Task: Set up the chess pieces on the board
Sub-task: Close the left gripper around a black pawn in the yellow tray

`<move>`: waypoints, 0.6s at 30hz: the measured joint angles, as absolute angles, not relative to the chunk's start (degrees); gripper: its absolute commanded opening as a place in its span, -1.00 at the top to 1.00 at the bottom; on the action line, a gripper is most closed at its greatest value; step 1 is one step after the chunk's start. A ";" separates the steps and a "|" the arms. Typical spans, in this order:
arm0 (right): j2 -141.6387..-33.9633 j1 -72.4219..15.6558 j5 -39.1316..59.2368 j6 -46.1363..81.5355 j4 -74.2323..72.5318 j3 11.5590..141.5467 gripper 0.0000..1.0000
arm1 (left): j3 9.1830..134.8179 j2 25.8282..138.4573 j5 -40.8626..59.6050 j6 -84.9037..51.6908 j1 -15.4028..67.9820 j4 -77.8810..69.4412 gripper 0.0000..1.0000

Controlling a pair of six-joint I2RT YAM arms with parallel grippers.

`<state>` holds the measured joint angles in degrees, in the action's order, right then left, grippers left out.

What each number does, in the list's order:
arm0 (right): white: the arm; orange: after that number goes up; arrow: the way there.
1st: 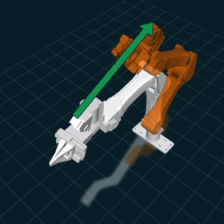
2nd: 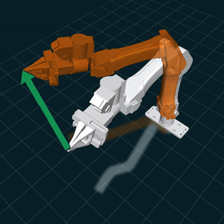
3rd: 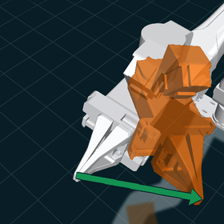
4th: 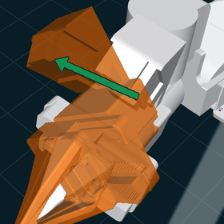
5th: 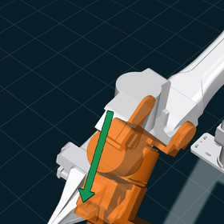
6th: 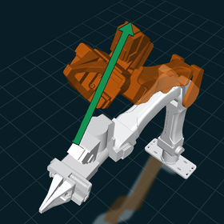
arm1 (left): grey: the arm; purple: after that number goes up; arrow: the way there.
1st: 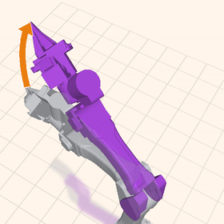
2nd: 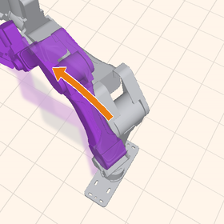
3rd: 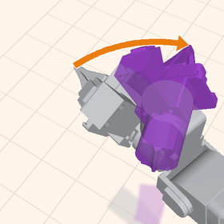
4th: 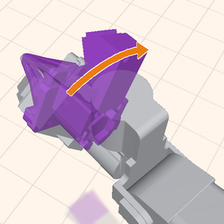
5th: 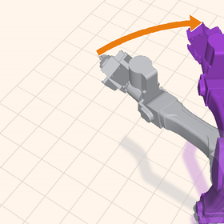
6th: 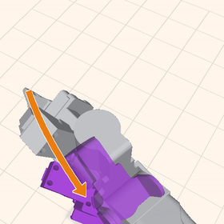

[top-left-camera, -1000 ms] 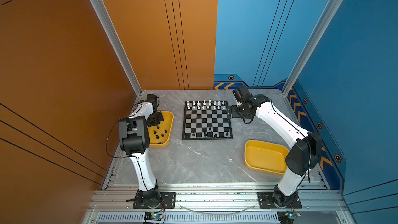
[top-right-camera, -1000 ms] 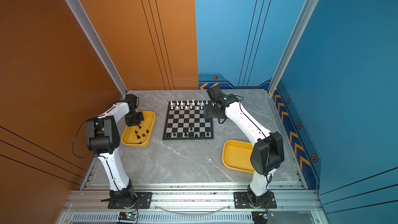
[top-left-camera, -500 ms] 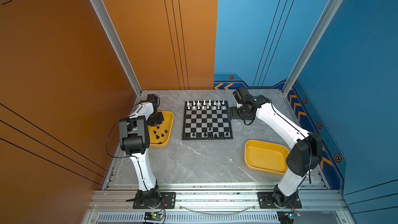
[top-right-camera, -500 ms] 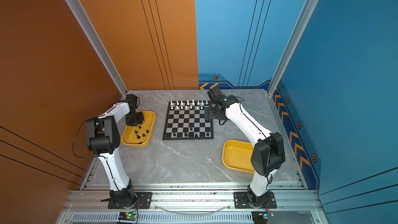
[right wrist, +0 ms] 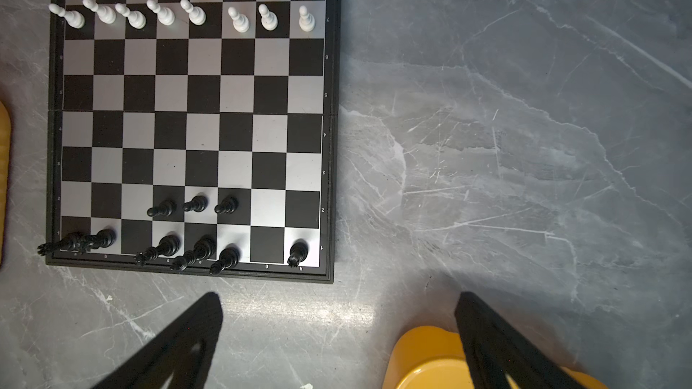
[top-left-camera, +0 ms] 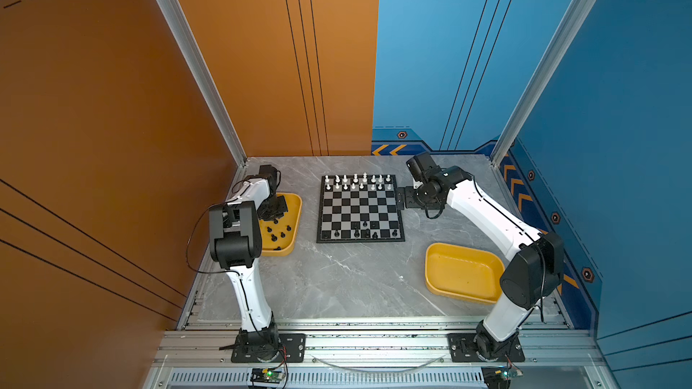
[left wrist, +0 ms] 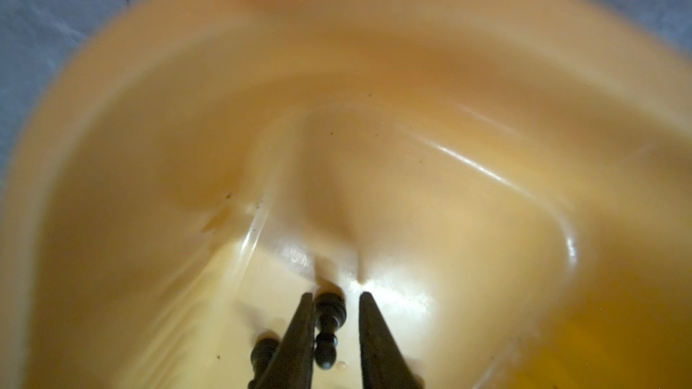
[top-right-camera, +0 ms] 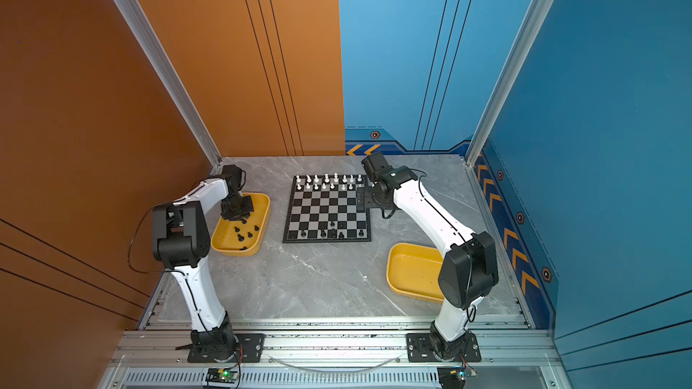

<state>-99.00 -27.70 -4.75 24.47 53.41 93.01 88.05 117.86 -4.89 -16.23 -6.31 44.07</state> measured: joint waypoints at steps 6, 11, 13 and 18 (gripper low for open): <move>-99.00 -27.70 -4.75 24.47 53.41 93.01 -0.99 | 88.03 117.86 -4.78 -15.75 -6.31 44.12 0.80; -99.00 -27.70 -4.75 24.47 53.41 93.01 -0.99 | 87.92 117.86 -4.60 -15.86 -6.31 44.07 0.80; -99.00 -27.70 -4.75 24.47 53.41 93.01 -0.99 | 87.77 117.86 -4.51 -15.86 -6.31 43.99 0.80; -99.00 -27.70 -4.75 24.47 53.41 93.01 -0.99 | 87.35 117.56 -4.47 -15.86 -6.31 43.88 0.84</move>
